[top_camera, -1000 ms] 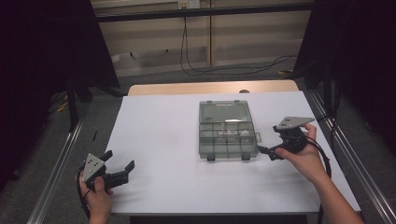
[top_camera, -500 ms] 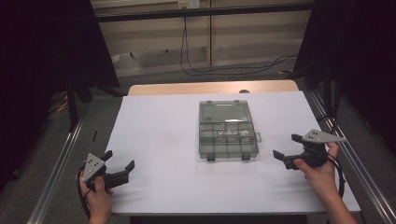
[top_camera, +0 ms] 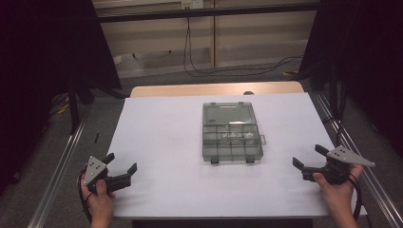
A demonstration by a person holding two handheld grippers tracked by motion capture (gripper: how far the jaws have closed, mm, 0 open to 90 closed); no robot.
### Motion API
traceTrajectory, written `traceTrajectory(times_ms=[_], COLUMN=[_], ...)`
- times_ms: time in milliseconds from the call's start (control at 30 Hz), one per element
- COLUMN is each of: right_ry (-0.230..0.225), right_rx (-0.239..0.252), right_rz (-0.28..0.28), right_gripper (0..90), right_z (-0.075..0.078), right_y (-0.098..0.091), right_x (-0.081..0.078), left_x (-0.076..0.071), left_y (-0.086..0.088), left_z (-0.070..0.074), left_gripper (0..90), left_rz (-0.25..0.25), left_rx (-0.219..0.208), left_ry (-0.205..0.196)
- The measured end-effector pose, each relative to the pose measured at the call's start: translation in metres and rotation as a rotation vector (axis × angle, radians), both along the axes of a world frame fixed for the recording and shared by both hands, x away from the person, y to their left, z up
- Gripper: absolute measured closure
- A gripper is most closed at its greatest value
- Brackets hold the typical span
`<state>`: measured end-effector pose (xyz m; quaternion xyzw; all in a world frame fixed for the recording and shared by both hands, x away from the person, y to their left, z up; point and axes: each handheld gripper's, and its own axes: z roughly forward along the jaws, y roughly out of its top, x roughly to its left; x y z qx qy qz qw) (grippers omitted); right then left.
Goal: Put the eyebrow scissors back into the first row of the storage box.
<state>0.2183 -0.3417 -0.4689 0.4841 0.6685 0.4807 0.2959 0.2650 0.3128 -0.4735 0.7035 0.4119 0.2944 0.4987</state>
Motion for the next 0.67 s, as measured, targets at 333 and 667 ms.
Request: traceTrajectory(times_ms=[333,667], right_ry=[-0.038,-0.015], right_rx=[0.023,-0.008], right_rz=[-0.099,-0.025], right_gripper=[0.0,0.0], right_z=[-0.002,-0.005], right_y=[-0.013,-0.007], right_x=[-0.011,-0.006], left_x=[0.0,0.001], left_y=[0.0,-0.001], left_z=[0.0,0.0], left_gripper=[4.8,4.8], left_rz=[-0.004,-0.007], left_rx=[0.006,0.005], left_ry=[0.0,-0.003])
